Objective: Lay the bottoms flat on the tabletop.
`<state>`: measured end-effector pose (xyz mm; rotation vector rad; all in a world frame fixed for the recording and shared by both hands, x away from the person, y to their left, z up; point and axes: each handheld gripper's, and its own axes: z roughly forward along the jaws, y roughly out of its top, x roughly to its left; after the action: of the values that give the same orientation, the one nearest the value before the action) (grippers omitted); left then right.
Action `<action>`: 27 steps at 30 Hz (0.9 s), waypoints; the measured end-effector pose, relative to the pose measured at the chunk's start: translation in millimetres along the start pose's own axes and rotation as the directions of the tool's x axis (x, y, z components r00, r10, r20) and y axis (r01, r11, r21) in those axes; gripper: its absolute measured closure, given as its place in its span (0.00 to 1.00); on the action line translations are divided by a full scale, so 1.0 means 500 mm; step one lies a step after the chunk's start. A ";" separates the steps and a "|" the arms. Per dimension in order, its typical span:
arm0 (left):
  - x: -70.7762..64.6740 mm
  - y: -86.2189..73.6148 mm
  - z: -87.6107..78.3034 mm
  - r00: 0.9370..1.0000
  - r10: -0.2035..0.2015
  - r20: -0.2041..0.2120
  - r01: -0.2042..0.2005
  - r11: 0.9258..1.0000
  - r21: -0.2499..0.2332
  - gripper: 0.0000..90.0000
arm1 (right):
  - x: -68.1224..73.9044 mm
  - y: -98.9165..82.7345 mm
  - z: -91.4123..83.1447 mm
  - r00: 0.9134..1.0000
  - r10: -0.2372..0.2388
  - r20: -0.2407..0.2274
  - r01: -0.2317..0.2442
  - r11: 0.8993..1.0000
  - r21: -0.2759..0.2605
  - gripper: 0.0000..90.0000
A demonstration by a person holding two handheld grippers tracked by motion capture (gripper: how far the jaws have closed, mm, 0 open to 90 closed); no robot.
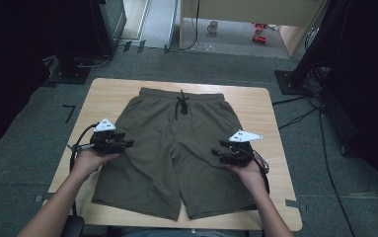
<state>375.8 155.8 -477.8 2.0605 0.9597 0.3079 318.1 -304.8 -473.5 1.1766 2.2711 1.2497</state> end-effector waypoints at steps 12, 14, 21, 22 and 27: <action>0.063 0.016 -0.014 0.998 -0.003 -0.067 0.003 1.000 -0.011 0.47 | -0.088 0.012 -0.010 1.000 -0.012 0.024 0.011 1.000 0.025 0.56; 0.077 0.016 -0.015 0.997 -0.016 -0.076 0.016 1.000 -0.007 0.47 | -0.103 0.009 -0.010 0.999 0.005 0.035 -0.007 0.999 0.037 0.56; 0.134 0.018 -0.019 0.990 -0.049 -0.129 0.049 0.999 -0.006 0.47 | -0.164 0.008 -0.020 0.996 0.003 0.086 -0.007 0.999 0.051 0.54; 0.139 0.017 -0.019 0.990 -0.054 -0.133 0.053 0.999 -0.009 0.47 | -0.175 0.006 -0.020 0.996 0.010 0.089 -0.014 0.999 0.046 0.53; 0.169 0.015 -0.007 0.987 -0.058 -0.153 0.061 0.998 0.015 0.47 | -0.209 -0.002 -0.010 0.992 0.038 0.122 -0.046 0.997 0.063 0.51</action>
<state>435.4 216.4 -479.1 2.0448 1.1179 0.4308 379.6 -388.7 -484.2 1.2934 2.2255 1.0941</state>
